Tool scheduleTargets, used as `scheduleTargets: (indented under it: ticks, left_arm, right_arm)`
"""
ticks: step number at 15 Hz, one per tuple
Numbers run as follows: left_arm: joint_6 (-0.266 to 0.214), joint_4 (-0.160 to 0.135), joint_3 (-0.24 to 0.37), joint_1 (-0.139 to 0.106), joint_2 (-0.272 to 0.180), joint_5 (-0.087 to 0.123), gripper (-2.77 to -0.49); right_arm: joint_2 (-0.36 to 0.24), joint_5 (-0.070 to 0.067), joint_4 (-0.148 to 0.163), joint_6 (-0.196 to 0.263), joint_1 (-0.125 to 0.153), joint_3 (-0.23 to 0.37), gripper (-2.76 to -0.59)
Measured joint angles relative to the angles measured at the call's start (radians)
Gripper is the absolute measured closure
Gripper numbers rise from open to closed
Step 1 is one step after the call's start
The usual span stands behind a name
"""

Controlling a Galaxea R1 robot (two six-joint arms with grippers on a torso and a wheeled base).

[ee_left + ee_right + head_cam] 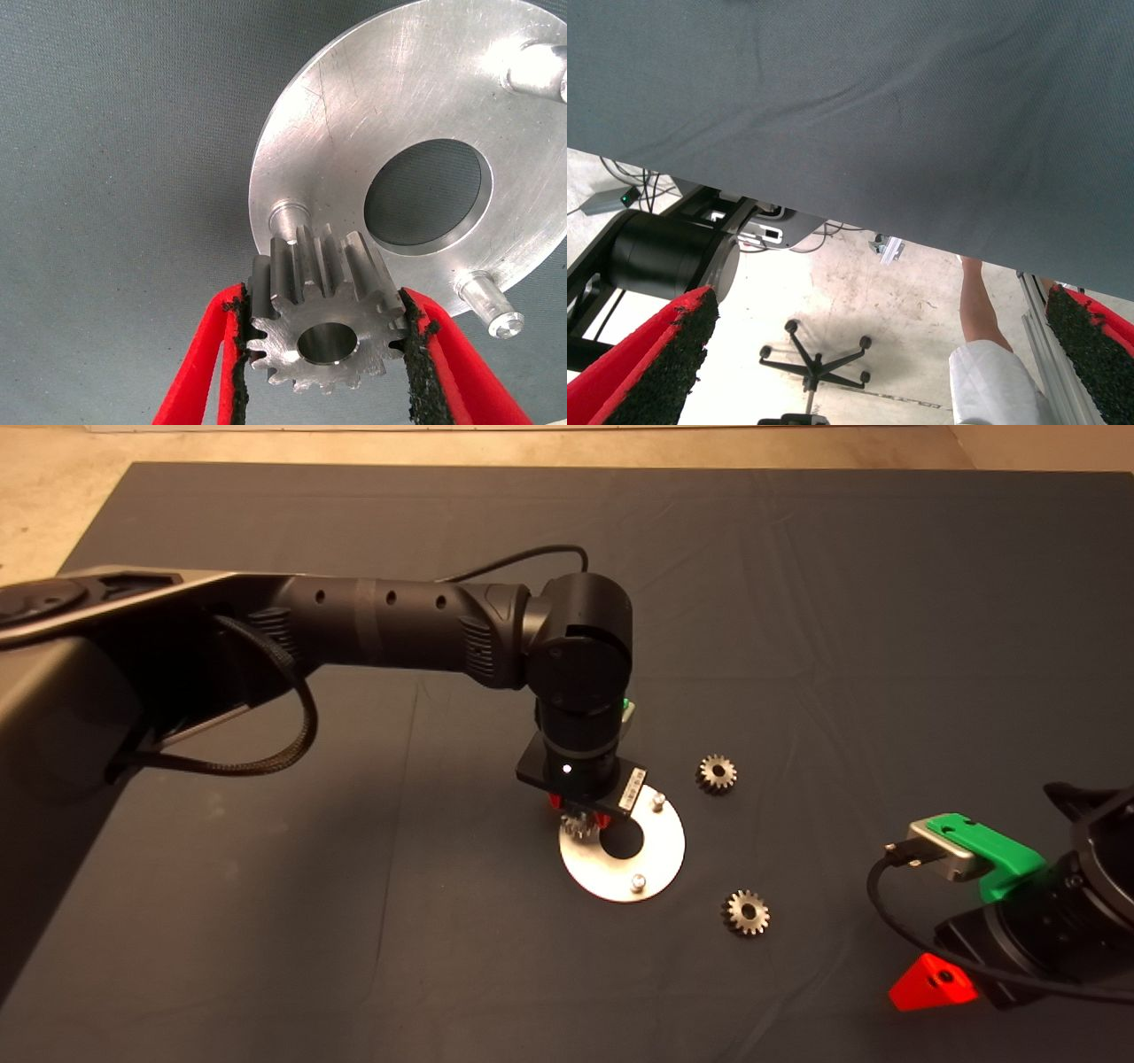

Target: Install three planetary gears onto the carrier pins

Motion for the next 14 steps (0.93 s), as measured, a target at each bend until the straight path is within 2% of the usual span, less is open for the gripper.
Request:
scheduleTargets:
  ticks: [14]
  left_arm:
    - [0.021, 0.008, -0.005, 0.000, -0.006, 0.000, -0.91]
  right_arm:
    - [0.000, 0.000, 0.000, 0.000, 0.000, 0.000, -2.75]
